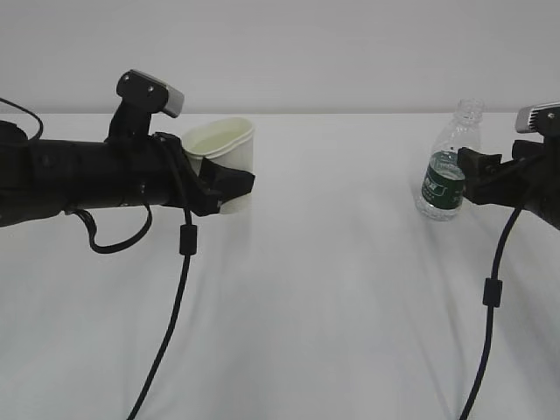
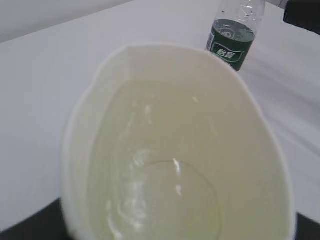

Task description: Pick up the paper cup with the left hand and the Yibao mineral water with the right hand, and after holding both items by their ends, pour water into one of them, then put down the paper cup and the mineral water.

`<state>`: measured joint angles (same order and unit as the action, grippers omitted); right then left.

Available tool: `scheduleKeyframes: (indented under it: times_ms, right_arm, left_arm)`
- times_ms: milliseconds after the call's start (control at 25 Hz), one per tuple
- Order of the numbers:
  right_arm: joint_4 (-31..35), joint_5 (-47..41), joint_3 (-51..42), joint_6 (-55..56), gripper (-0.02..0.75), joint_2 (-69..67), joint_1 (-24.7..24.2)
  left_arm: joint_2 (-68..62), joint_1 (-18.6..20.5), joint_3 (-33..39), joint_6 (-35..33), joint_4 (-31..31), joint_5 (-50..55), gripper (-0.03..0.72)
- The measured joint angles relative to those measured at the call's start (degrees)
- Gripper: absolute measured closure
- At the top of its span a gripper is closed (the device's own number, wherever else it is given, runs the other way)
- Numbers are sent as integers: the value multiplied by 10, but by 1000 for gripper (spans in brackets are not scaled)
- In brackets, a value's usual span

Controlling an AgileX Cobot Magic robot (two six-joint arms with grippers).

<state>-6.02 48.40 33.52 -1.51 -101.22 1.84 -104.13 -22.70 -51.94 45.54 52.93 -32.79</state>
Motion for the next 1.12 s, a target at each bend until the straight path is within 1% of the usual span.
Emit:
scheduleKeyframes:
  times_ms: [160, 320, 520, 800, 880, 1120]
  right_arm:
    - [0, -5, 0, 0, 146, 1, 0]
    - [0, -12, 0, 0, 147, 1, 0]
    - [-5, -15, 0, 0, 147, 1, 0]
    - [-9, -16, 0, 0, 147, 2, 0]
    - [-10, -16, 0, 0, 147, 2, 0]
    - [-11, -16, 0, 0, 147, 2, 0]
  left_arm:
    - [0, 13, 0, -36, -10, -9, 268]
    - [0, 14, 0, -67, -26, -12, 268]
    - [0, 21, -1, -84, -35, 0, 268]
    - [-33, 49, -1, -90, -55, -10, 268]
    - [-44, 54, -1, -99, -66, -14, 268]
    - [-62, 57, -1, -153, -117, -22, 268]
